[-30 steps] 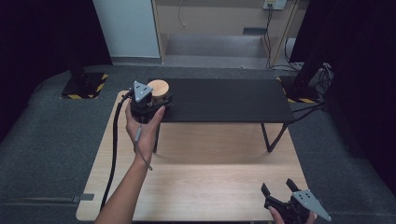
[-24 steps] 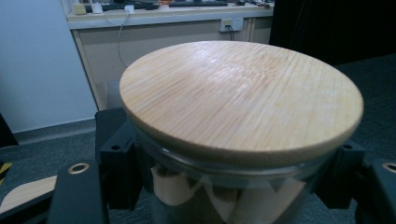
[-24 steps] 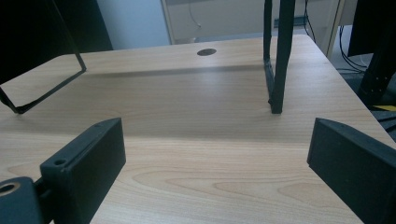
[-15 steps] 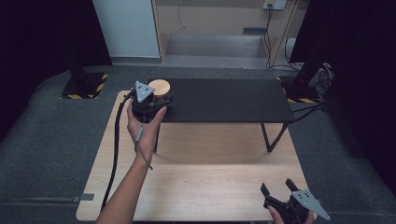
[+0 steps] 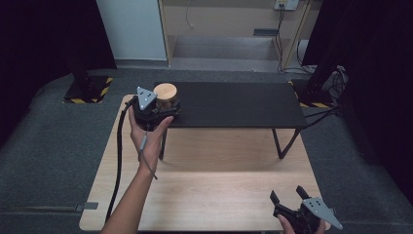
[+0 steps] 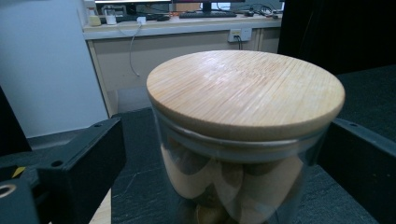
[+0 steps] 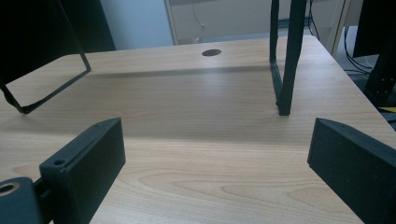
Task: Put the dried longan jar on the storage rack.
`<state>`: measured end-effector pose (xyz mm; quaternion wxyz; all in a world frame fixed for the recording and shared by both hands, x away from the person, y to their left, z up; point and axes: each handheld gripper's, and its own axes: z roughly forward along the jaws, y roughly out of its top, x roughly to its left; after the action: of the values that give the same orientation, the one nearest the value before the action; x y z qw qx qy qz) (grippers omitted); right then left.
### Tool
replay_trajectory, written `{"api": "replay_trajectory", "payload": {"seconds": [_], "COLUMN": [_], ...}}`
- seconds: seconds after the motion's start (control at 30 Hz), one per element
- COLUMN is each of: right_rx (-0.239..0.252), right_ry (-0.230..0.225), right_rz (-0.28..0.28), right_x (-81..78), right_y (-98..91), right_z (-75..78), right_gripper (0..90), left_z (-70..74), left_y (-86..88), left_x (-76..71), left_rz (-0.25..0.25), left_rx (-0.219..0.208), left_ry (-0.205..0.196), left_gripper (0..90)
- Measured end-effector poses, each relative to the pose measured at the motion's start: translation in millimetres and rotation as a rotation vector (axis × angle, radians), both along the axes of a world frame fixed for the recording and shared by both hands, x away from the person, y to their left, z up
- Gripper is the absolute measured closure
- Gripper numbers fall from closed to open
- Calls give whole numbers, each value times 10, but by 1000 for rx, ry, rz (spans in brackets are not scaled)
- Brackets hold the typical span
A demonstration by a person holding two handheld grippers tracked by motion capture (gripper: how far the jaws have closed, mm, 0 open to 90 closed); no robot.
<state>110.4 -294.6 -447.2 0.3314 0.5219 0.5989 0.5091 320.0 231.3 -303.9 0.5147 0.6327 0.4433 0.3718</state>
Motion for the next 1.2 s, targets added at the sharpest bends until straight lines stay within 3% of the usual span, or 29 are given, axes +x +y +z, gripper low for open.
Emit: {"api": "replay_trajectory", "payload": {"seconds": [0.57, 0.87, 1.2], "right_rx": [-1, -1, -3], "right_ry": [-5, -8, -15], "right_rz": [8, 11, 20], "right_x": [-3, -11, -19], "right_y": [31, 52, 80], "right_z": [16, 23, 30], "right_gripper": [43, 42, 41], "left_z": [-109, -145, -254], "left_y": [61, 67, 108], "left_x": [-216, -352, -690], "left_rz": [-6, -19, -10], "left_rx": [-44, -45, -28], "left_ry": [-52, -69, -110], "left_gripper": [8, 10, 11]}}
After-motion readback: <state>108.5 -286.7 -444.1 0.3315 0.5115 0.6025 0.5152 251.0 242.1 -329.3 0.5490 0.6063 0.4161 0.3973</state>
